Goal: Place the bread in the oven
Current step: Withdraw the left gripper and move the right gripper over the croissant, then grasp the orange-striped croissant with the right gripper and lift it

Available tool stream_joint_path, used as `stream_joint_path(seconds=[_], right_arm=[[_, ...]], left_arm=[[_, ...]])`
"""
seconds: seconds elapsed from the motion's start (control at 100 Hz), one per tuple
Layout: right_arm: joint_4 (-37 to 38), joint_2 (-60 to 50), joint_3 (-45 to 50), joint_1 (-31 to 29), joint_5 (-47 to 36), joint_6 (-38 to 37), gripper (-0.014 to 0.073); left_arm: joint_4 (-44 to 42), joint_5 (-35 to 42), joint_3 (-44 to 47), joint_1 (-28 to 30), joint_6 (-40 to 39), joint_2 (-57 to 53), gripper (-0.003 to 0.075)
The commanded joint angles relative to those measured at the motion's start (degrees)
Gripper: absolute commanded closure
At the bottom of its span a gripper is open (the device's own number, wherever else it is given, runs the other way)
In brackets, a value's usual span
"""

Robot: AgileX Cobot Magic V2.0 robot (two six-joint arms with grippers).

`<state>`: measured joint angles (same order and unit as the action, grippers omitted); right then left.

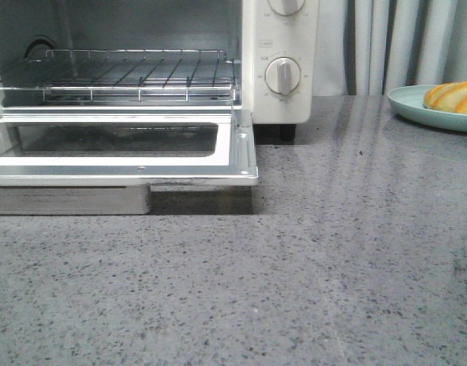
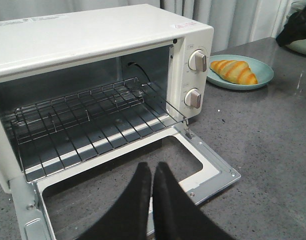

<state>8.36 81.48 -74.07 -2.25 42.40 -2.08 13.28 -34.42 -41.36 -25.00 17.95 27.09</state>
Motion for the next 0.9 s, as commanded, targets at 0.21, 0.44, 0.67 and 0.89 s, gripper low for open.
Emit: stream_joint_path(seconds=[0.21,0.44,0.67,0.89], right_arm=[[-3.1,6.1,-2.0,-0.4,-12.9,0.0,0.0274],[-2.8,11.4,-2.0,-0.4,-12.9,0.0,0.0274],[-2.8,15.2,-2.0,-0.4,-12.9,0.0,0.0274],[-2.7,17.0,-2.0,-0.4,-13.6,0.0,0.0274]], left_arm=[[2.2,3.3,-1.7,0.1,-0.1,0.3,0.0741],[2.2,3.3,-1.7,0.1,-0.1,0.3,0.0741],[2.2,2.2,-1.7,0.1,-0.1,0.3,0.0741],[2.2,1.7,-1.7,0.1,-0.1,0.3,0.0741]])
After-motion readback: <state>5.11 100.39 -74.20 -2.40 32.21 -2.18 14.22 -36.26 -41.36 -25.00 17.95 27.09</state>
